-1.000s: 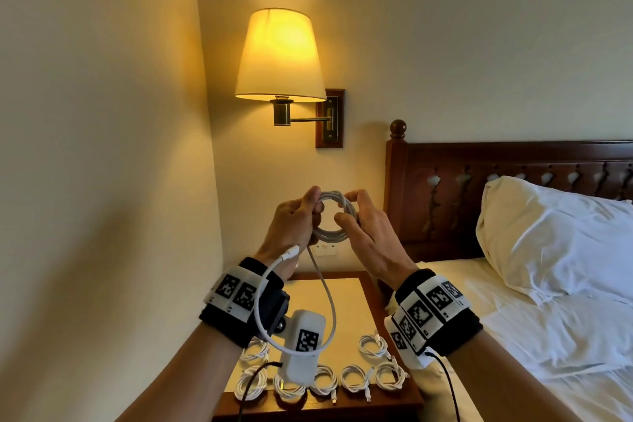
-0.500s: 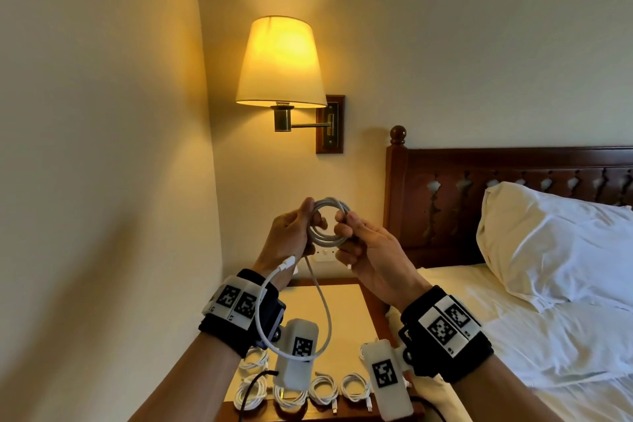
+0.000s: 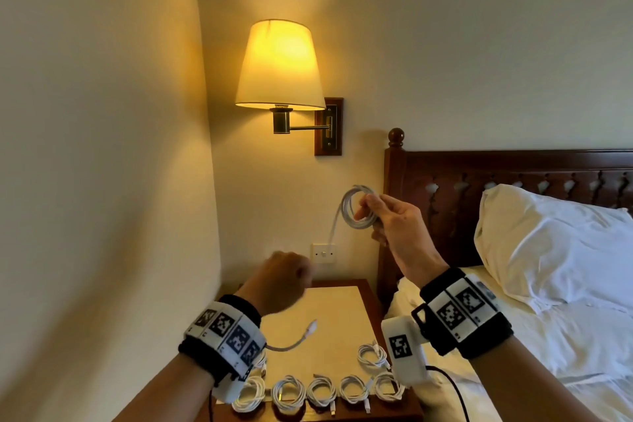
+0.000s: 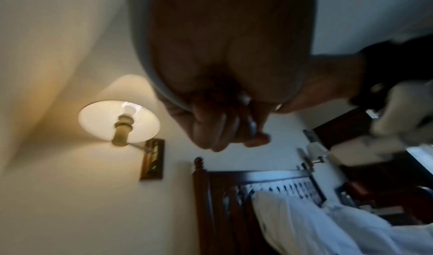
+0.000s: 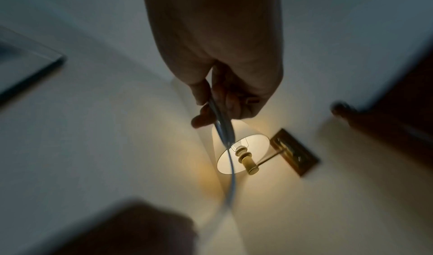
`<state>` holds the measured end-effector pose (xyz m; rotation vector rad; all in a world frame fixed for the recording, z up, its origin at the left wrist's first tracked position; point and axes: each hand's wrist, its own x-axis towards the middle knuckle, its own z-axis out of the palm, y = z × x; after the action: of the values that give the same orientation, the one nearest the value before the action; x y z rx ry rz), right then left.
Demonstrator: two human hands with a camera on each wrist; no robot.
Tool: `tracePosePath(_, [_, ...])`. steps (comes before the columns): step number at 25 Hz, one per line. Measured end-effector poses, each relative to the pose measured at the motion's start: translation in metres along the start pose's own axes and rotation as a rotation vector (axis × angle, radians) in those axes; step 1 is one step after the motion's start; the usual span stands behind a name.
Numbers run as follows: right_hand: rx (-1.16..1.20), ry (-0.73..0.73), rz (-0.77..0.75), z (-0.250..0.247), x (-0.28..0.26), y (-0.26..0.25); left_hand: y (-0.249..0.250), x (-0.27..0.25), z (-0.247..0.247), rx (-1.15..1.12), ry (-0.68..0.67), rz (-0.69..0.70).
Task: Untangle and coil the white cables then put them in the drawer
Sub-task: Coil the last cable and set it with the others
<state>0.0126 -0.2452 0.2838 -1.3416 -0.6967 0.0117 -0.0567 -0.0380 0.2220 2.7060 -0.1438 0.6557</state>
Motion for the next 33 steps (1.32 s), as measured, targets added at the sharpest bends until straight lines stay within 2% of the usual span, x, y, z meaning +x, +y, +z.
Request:
tracePosePath(1, [-0.194, -0.006, -0.097, 0.004, 0.000, 0.001, 0.019, -0.003, -0.003, 0.030, -0.074, 0.133])
tracePosePath(2, [-0.347, -0.031, -0.175, 0.006, -0.001, 0.002, 0.036, -0.004, -0.010, 0.023, -0.050, 0.240])
tracePosePath(3, [-0.444, -0.072, -0.225, 0.007, -0.002, 0.002, 0.048, -0.002, -0.020, 0.002, 0.047, 0.294])
tracePosePath(5, [-0.489, -0.181, -0.252, 0.006, -0.004, 0.001, 0.061, 0.007, -0.037, -0.028, 0.254, 0.337])
tracePosePath(7, [-0.448, -0.269, -0.205, 0.006, -0.006, -0.002, 0.059, 0.013, -0.045, -0.031, 0.350, 0.361])
tracePosePath(10, [-0.384, -0.324, -0.106, 0.008, -0.007, -0.008, 0.051, 0.018, -0.039, -0.037, 0.379, 0.331])
tracePosePath(14, [-0.384, -0.453, 0.012, 0.006, -0.006, -0.011, 0.038, 0.019, -0.035, -0.124, 0.423, 0.165])
tracePosePath(17, [-0.158, -0.381, 0.162, 0.001, -0.005, -0.010, 0.026, 0.020, -0.035, -0.180, 0.331, 0.232])
tracePosePath(19, [0.042, -0.275, 0.205, -0.006, 0.001, -0.011, 0.009, 0.017, -0.029, -0.183, 0.268, 0.240])
tracePosePath(21, [0.135, -0.194, 0.231, -0.013, 0.006, -0.014, -0.006, 0.011, -0.024, -0.119, 0.209, 0.220])
tracePosePath(26, [0.148, -0.102, 0.282, -0.011, 0.011, -0.009, -0.001, 0.002, -0.019, 0.455, -0.098, 0.035])
tracePosePath(27, [0.135, -0.106, 0.287, -0.010, 0.011, -0.009, 0.001, 0.004, -0.020, 0.409, -0.089, 0.024])
tracePosePath(28, [0.134, -0.114, 0.291, -0.007, 0.010, -0.008, 0.002, 0.005, -0.021, 0.266, -0.026, 0.008])
tracePosePath(31, [0.170, -0.147, 0.302, -0.002, 0.010, -0.009, 0.004, 0.014, -0.023, -0.380, 0.305, -0.153])
tracePosePath(33, [0.171, -0.161, 0.305, 0.001, 0.010, -0.010, 0.017, 0.019, -0.028, -0.749, 0.418, -0.281])
